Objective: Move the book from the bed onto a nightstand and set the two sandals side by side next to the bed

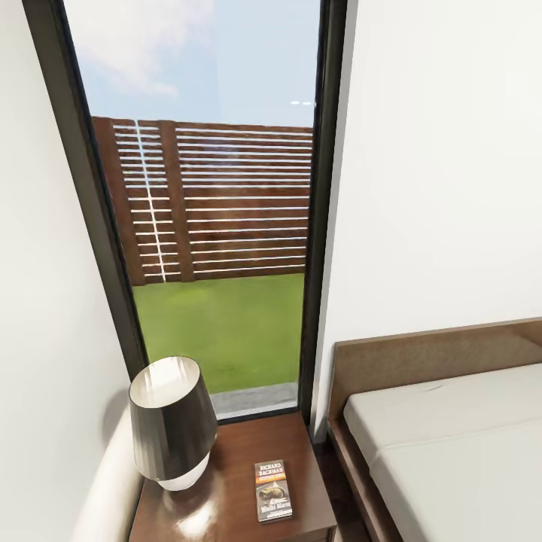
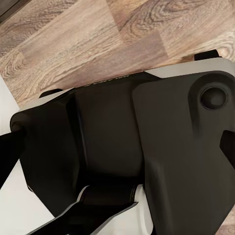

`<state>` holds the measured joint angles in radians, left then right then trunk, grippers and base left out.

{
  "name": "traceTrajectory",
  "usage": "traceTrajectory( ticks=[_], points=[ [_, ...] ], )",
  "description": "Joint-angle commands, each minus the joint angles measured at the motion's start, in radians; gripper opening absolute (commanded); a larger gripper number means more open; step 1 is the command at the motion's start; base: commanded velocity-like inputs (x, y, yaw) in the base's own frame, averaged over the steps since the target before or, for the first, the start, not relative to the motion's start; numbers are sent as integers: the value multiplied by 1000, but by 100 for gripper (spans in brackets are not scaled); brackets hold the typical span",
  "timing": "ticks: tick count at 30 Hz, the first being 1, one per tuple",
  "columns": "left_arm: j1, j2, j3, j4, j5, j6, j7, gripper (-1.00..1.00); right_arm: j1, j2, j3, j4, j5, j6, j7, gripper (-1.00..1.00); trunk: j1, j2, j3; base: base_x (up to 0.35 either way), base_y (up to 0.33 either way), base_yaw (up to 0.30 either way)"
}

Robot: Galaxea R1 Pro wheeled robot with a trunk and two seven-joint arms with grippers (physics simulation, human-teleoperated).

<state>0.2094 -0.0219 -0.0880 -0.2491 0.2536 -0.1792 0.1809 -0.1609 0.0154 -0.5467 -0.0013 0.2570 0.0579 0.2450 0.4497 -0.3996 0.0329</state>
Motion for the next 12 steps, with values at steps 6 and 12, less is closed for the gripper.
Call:
traceTrajectory(
  ticks=[6, 12],
  points=[
    [1, 0, -9, -1, 9, -2, 6, 100, 0, 0, -9, 0, 8, 4, 2, 100, 0, 0, 0, 0, 0, 0],
    [1, 0, -9, -2, 9, -2, 6, 100, 0, 0, -9, 0, 8, 4, 2, 100, 0, 0, 0, 0, 0, 0]
  ],
)
